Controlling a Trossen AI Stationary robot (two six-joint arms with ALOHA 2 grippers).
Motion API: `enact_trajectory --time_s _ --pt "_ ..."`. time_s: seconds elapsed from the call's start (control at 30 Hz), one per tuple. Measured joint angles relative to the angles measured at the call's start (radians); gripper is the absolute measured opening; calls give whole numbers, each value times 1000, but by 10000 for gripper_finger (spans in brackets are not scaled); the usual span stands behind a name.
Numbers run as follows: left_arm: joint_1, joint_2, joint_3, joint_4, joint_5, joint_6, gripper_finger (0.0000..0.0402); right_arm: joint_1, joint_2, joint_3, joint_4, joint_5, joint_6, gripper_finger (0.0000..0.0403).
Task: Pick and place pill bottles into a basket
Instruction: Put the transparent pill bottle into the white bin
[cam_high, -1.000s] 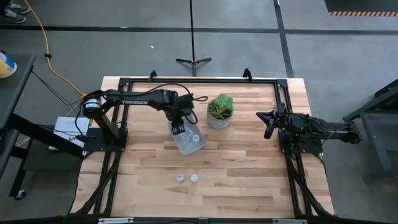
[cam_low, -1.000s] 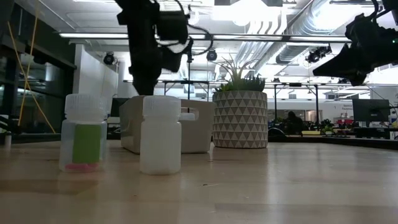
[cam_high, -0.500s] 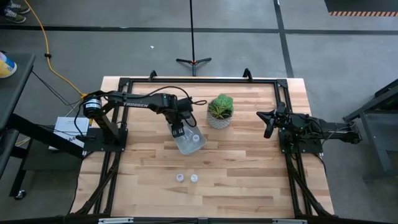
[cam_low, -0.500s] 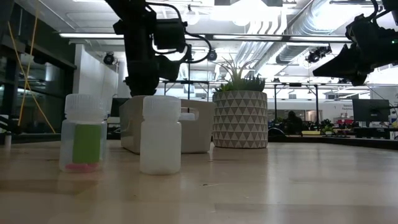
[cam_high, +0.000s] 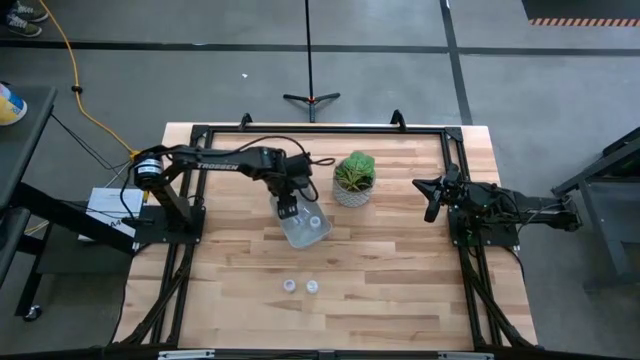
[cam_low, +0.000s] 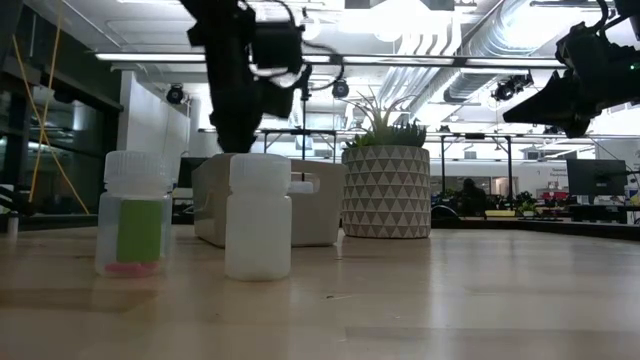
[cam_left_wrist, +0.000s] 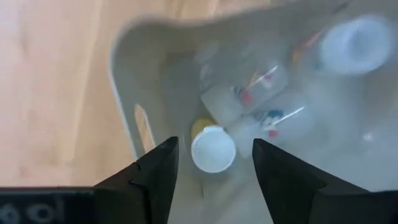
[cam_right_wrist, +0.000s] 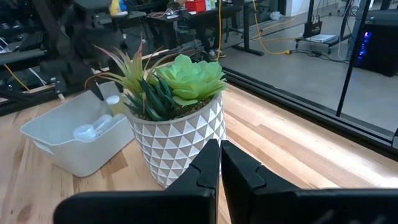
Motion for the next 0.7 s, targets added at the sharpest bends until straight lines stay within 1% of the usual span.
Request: enact_trajectory --time_s 0.07,0.17,0.3,0.37,0.47,0.7 --pt "0 -1 55 -46 0 11 245 0 0 0 0 0 0 7" --pt "-15 -1 137 -109 35 47 245 0 0 0 -6 0 0 7" --pt "-80 -3 204 -170 124 115 242 0 0 0 -22 0 4 7" --pt "-131 -3 207 -176 161 155 242 0 0 0 -22 0 8 7" --pt "-225 -3 195 -186 178 189 243 0 0 0 -22 -1 9 7" --pt "-452 -2 183 -163 161 204 243 0 0 0 -22 -1 10 7"
